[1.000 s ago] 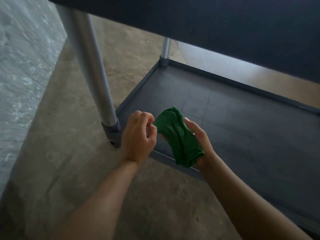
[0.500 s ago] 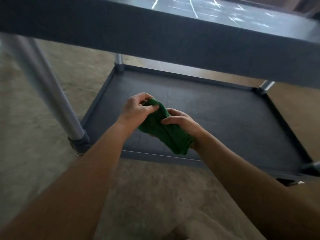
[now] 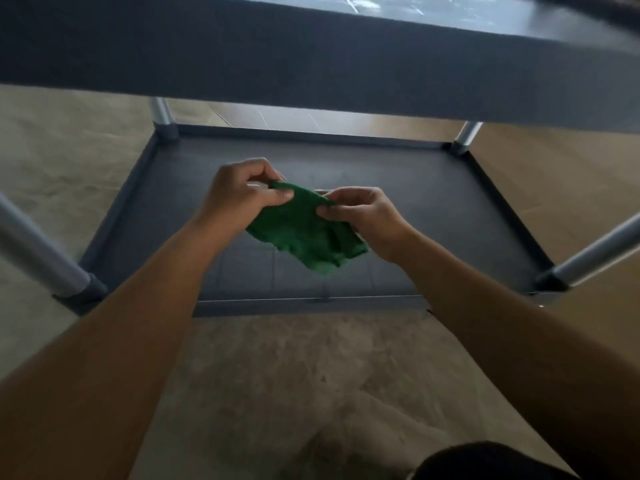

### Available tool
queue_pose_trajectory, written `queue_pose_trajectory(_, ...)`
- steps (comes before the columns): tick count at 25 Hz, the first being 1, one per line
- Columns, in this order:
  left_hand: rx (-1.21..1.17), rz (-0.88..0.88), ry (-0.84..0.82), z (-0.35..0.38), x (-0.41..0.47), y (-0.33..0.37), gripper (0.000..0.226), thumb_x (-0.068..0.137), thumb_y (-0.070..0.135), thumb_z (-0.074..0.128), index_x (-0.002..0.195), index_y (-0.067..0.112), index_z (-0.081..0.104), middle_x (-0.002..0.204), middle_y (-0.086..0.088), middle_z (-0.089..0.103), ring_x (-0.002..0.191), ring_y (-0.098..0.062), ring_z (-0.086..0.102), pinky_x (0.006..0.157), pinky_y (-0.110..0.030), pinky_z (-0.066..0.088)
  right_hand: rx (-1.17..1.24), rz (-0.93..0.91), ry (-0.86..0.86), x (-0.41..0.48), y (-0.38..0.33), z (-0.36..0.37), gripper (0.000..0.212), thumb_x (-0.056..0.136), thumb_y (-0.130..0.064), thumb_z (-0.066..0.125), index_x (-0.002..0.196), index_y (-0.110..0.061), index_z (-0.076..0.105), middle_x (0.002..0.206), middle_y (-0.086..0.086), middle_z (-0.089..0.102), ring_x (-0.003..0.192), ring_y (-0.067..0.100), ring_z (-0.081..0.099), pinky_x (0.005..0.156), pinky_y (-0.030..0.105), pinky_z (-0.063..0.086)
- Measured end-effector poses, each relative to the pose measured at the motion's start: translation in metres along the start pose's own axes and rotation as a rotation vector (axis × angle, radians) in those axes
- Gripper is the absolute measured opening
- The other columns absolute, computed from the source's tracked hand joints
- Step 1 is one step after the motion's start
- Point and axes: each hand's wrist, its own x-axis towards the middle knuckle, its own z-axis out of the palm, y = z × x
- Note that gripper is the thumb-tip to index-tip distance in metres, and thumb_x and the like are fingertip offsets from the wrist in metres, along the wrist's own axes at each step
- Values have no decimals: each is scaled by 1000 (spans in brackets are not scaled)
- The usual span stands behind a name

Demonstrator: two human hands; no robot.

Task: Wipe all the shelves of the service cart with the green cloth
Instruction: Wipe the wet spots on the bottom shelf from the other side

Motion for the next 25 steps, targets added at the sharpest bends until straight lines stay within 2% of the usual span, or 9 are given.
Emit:
queue_pose_trajectory(3, 68, 67, 19, 18, 13, 15, 21, 71, 10, 80, 66, 19, 62, 83, 1, 66, 77, -11, 59, 76, -26, 45, -97, -116, 66, 5, -1, -24, 14, 80, 0, 70, 84, -14, 73, 70, -2, 70, 64, 10, 65, 66, 25, 57)
queue_pose_trajectory(5, 83, 82, 12, 33, 19, 24, 15, 74, 13, 78, 71, 17, 64, 76, -1, 63, 67, -8, 54, 67, -23, 42, -317, -225, 97, 8, -2, -45, 12, 85, -6, 67, 83, -18, 69, 68, -4, 65, 61, 7, 59, 63, 26, 53)
queue_pose_trajectory(8, 160, 159, -36, 58, 26, 40, 6, 85, 14, 69, 84, 11, 64, 72, -2, 58, 62, -7, 48, 62, -19, 37, -600, -349, 89, 11, 3, -73, 8, 94, -21, 57, 86, -22, 54, 74, 2, 60, 67, 19, 56, 61, 30, 45)
queue_pose_trajectory(11, 278, 193, -91, 78, 31, 54, 6, 92, 16, 60, 90, 13, 56, 66, 2, 48, 54, -5, 39, 53, -16, 31, -617, -339, 12, 10, 10, -102, 15, 92, -26, 60, 82, -21, 50, 70, -2, 54, 63, 16, 50, 57, 29, 41)
queue_pose_trajectory(13, 279, 174, -82, 92, 37, 60, 6, 95, 18, 57, 91, 14, 54, 66, 0, 48, 54, -6, 39, 51, -17, 32, -655, -288, -106, 7, 17, -127, 10, 87, -21, 68, 83, -18, 59, 68, -1, 56, 61, 16, 50, 58, 30, 44)
queue_pose_trajectory(15, 232, 133, -53, 107, 45, 63, 5, 94, 18, 57, 91, 15, 54, 68, 0, 50, 60, -11, 43, 56, -24, 33, -707, -215, -140, 4, 28, -154, 12, 87, -14, 67, 90, -2, 66, 66, 2, 58, 57, 10, 51, 60, 31, 45)
queue_pose_trajectory(18, 280, 139, -61, 136, 58, 61, 5, 90, 14, 62, 88, 15, 57, 69, 4, 47, 59, -6, 41, 58, -23, 30, -680, -165, -43, -3, 41, -189, 13, 90, -11, 61, 89, 1, 68, 56, -11, 50, 45, -3, 44, 52, 17, 38)
queue_pose_trajectory(22, 316, 60, 49, 192, 82, 57, 9, 85, 18, 70, 92, 14, 68, 63, 7, 40, 56, -5, 36, 54, -22, 31, -547, -142, 92, -21, 47, -237, 16, 92, -10, 59, 101, -15, 71, 50, -21, 58, 46, -7, 50, 49, 8, 36)
queue_pose_trajectory(25, 141, -73, 4, 243, 93, 68, 10, 91, 20, 64, 98, 13, 64, 61, 0, 60, 51, -13, 55, 57, -25, 48, -521, -111, 169, -33, 55, -267, 16, 94, -18, 57, 97, -18, 72, 61, -13, 63, 57, 2, 53, 57, 21, 43)
